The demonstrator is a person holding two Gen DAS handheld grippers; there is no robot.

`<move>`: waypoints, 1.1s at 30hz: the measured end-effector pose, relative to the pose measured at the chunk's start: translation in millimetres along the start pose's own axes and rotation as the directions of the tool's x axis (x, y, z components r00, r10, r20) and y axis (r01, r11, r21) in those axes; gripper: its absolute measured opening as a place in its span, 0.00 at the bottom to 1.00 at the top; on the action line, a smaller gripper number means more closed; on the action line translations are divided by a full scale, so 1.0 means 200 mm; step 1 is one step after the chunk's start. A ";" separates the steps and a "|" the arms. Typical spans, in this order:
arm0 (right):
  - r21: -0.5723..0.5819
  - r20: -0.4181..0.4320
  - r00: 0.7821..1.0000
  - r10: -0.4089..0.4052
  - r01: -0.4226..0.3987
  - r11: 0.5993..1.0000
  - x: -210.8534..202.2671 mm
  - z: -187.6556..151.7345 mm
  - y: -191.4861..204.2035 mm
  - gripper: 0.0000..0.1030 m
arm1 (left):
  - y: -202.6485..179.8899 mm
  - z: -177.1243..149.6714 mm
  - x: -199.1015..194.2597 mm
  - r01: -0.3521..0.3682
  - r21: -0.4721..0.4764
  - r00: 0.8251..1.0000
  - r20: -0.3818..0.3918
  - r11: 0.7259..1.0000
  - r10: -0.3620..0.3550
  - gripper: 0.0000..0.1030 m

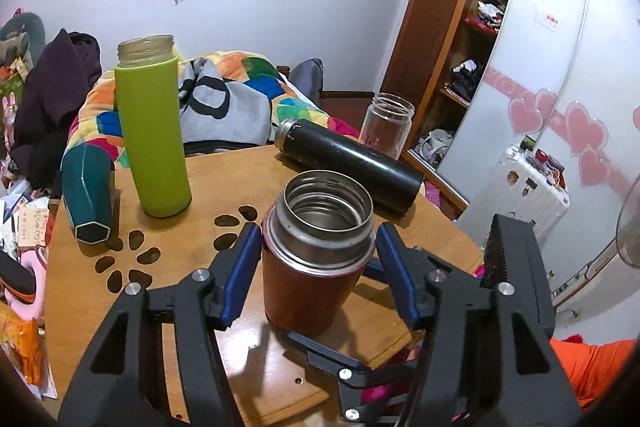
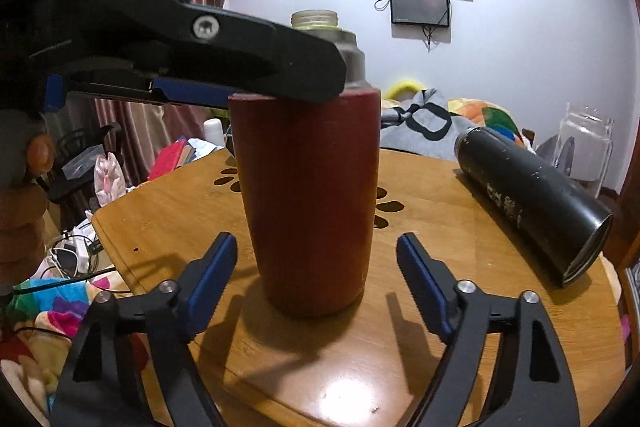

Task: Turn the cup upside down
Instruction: 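Lift the red cup with the left tool toward the right tool, then grasp the red cup with the right tool while the left tool releases it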

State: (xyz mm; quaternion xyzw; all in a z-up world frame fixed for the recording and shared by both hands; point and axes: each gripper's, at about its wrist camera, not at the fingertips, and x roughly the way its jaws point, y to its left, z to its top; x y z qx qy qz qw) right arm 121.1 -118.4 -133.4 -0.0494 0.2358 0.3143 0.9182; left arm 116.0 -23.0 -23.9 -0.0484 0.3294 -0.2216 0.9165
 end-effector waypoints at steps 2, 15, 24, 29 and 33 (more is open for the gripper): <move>0.000 0.000 1.000 0.004 -0.004 1.000 0.01 0.00 0.01 0.61 | 0.01 0.00 -0.01 0.001 -0.010 1.000 0.001 1.000 -0.001 0.57; -0.048 -0.032 0.999 -0.038 0.037 0.998 0.08 0.00 0.05 0.63 | 0.05 0.01 -0.03 0.047 -0.047 0.999 -0.021 0.998 -0.048 0.55; -0.041 -0.036 0.999 -0.012 0.011 0.999 0.06 0.00 0.04 0.57 | 0.02 0.03 -0.06 0.035 -0.010 0.999 -0.022 0.999 -0.036 0.55; -0.057 -0.058 0.998 0.000 -0.004 0.998 0.04 0.00 0.04 0.57 | 0.02 0.07 -0.11 -0.014 0.021 1.000 0.017 1.000 0.014 0.69; -0.068 -0.081 0.997 0.004 -0.010 0.998 0.00 0.00 0.04 0.57 | 0.04 0.11 -0.14 -0.081 0.012 0.996 0.051 0.997 0.080 0.69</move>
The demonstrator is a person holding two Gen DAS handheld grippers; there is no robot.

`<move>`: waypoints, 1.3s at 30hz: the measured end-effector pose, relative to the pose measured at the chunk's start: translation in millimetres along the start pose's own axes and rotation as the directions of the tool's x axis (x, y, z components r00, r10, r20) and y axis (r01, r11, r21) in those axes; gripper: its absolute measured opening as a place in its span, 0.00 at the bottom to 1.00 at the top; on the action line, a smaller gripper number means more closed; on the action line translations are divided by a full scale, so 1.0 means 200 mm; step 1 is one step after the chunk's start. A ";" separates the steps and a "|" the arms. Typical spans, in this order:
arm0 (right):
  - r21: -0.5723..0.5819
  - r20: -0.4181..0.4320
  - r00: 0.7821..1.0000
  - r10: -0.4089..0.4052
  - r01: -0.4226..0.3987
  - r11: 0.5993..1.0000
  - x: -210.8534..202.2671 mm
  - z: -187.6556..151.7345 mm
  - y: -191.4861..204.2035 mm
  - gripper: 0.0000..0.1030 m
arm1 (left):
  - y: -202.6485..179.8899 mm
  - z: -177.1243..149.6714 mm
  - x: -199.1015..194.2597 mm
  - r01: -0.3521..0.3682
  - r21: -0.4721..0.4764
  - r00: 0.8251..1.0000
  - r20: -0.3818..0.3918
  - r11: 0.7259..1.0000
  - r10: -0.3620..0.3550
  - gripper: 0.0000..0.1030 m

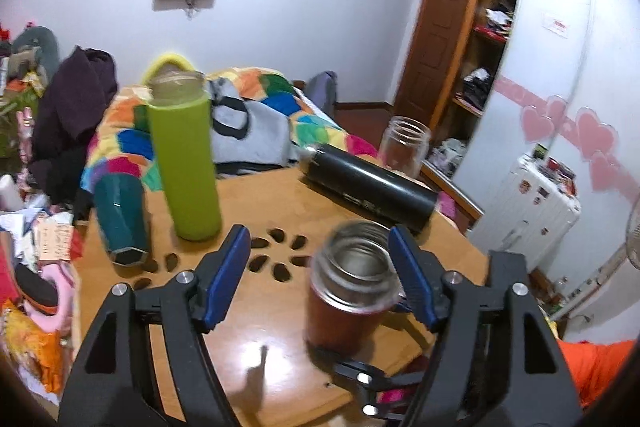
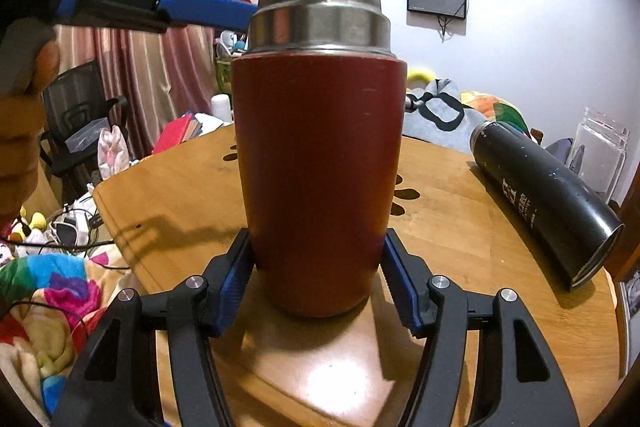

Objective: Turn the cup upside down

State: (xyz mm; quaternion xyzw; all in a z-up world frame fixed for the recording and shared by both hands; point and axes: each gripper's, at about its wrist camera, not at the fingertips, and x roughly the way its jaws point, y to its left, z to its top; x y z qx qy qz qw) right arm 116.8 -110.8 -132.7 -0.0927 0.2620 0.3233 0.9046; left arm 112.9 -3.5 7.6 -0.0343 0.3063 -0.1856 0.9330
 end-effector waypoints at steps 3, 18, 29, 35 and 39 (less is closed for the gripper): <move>-0.002 -0.010 1.000 -0.002 0.002 1.000 -0.01 0.00 0.00 0.57 | 0.07 0.03 -0.04 -0.010 -0.042 0.999 0.045 0.999 0.012 0.69; -0.043 -0.050 0.999 -0.004 0.002 0.999 -0.08 0.00 -0.04 0.57 | 0.16 -0.09 0.28 -0.104 0.080 0.992 -0.063 0.991 0.109 0.27; -0.127 -0.120 0.993 -0.018 0.003 0.992 -0.12 0.02 -0.07 0.57 | 0.19 -0.12 0.27 -0.046 0.083 0.998 -0.045 0.996 0.050 0.26; -0.141 -0.145 0.989 -0.018 -0.002 0.990 -0.13 0.04 -0.07 0.57 | 0.20 -0.09 0.13 -0.011 0.040 1.000 -0.002 0.999 0.011 0.51; -0.138 -0.136 0.991 -0.013 -0.006 0.990 -0.14 0.03 -0.07 0.57 | 0.21 -0.10 0.16 0.021 0.028 0.999 -0.042 0.999 -0.019 0.51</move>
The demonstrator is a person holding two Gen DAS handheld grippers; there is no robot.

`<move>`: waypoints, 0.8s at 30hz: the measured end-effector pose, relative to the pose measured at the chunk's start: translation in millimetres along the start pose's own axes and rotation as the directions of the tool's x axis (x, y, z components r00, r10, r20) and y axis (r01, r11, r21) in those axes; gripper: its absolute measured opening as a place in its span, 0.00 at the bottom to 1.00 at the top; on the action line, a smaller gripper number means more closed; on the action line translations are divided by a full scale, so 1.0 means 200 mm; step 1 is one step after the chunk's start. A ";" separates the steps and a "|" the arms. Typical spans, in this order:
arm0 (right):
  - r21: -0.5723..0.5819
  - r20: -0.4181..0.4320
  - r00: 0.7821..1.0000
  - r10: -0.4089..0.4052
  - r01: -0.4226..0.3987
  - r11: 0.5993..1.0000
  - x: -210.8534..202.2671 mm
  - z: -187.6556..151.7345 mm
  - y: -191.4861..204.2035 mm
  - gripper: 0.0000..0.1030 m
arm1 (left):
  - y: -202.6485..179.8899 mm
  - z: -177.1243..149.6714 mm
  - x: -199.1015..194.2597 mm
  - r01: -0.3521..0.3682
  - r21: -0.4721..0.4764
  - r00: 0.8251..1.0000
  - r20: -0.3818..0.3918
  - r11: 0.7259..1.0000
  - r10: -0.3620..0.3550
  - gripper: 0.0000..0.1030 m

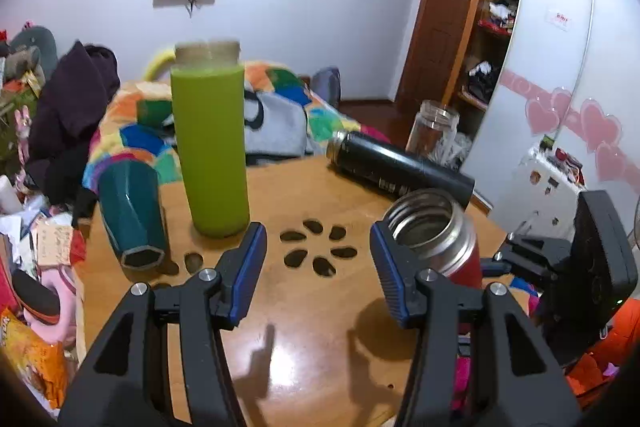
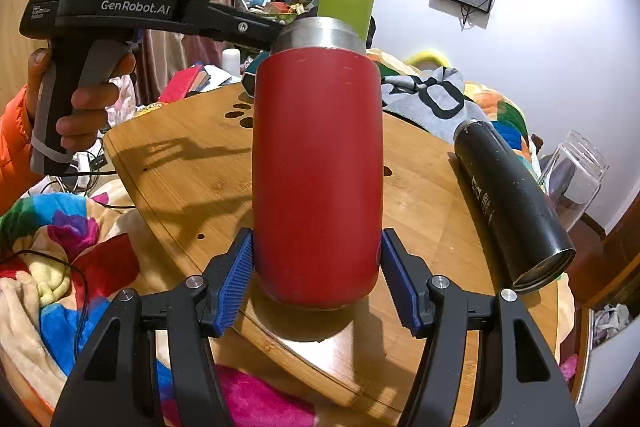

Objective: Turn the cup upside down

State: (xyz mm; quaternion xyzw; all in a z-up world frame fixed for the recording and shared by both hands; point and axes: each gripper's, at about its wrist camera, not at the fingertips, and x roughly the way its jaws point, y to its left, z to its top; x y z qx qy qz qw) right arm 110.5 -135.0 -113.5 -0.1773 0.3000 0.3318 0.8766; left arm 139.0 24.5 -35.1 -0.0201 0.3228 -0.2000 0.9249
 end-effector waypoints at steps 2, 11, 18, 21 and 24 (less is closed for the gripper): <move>0.004 0.003 1.000 0.001 -0.001 1.000 0.00 0.00 0.00 0.57 | 0.01 -0.02 0.02 -0.006 -0.008 1.000 -0.010 1.000 0.006 0.51; -0.024 -0.007 1.000 -0.004 0.004 1.000 -0.01 0.01 0.01 0.57 | 0.03 -0.10 0.10 -0.014 -0.042 1.000 -0.016 0.999 0.014 0.50; -0.064 -0.025 1.000 -0.009 0.008 0.998 -0.01 0.02 0.01 0.57 | 0.06 -0.16 0.14 -0.036 -0.055 0.999 -0.022 0.998 0.035 0.50; -0.087 -0.032 0.999 -0.014 0.011 0.996 0.00 0.02 0.02 0.57 | 0.08 -0.17 0.15 -0.040 -0.062 0.999 -0.031 0.997 0.038 0.50; -0.102 -0.037 0.999 -0.016 0.012 0.995 -0.01 0.02 0.03 0.57 | 0.08 -0.19 0.16 -0.049 -0.061 0.998 -0.039 0.997 0.047 0.50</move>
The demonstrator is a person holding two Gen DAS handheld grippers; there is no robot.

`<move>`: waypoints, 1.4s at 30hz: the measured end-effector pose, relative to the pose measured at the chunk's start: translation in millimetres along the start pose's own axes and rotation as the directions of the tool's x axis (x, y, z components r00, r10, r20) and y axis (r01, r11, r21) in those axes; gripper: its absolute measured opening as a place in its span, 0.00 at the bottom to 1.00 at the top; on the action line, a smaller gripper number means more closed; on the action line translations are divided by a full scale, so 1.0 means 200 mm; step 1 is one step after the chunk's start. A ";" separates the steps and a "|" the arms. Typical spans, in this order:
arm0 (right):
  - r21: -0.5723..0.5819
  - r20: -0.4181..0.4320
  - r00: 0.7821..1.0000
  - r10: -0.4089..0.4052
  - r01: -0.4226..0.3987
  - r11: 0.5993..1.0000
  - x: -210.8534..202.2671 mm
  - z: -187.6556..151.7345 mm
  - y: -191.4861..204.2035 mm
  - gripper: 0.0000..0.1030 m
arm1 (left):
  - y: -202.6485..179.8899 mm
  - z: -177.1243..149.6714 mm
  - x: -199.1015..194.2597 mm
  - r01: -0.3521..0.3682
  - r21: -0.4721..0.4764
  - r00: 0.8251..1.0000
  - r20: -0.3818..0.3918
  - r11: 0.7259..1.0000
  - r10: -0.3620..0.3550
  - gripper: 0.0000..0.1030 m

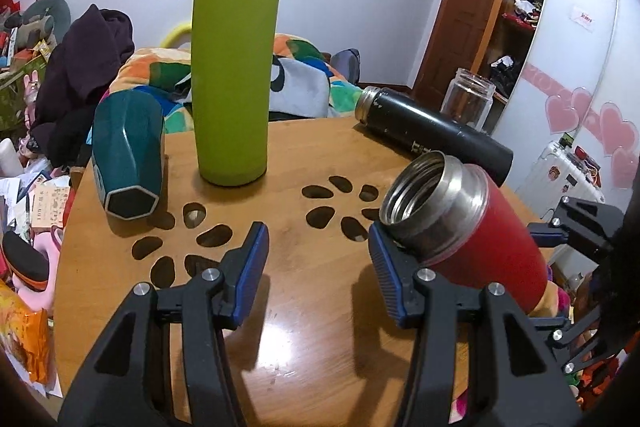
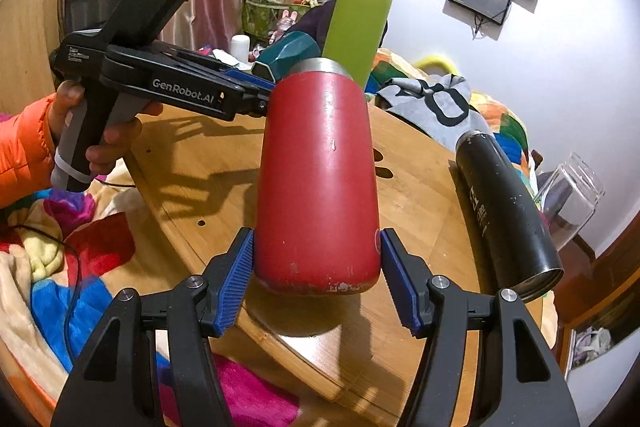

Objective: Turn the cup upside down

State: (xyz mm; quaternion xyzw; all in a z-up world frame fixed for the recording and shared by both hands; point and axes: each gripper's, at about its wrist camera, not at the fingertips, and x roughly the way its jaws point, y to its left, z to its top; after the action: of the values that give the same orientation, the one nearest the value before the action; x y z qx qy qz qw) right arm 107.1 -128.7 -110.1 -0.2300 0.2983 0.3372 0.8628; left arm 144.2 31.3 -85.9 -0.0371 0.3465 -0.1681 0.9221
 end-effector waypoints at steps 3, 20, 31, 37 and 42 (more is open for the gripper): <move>-0.011 -0.005 1.000 0.003 -0.003 1.000 0.00 0.00 0.00 0.57 | 0.00 -0.01 0.01 -0.017 0.013 1.000 -0.008 1.000 0.017 0.49; 0.024 -0.005 1.000 0.028 -0.028 0.999 0.01 -0.01 -0.01 0.57 | 0.01 -0.03 -0.12 -0.034 0.034 0.999 0.003 0.999 0.034 0.50; 0.096 0.031 0.999 0.040 -0.043 0.994 0.02 -0.04 -0.02 0.57 | -0.34 0.10 -0.08 0.068 0.181 0.997 0.011 0.981 -0.071 0.50; 0.168 0.052 0.996 0.071 -0.079 0.983 0.04 -0.08 -0.04 0.57 | -0.39 0.10 -0.01 0.103 0.202 0.995 -0.023 0.974 -0.101 0.28; 0.199 0.075 0.994 0.076 -0.090 0.976 0.03 -0.09 -0.05 0.57 | -0.37 0.10 -0.01 0.110 0.190 0.994 -0.023 0.976 -0.108 0.27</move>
State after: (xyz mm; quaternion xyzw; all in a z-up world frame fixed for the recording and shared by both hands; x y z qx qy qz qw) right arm 111.1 -143.7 -124.1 -0.1172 0.3112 0.3486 0.8763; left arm 135.2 -39.7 -55.7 0.0334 0.3320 -0.2511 0.9086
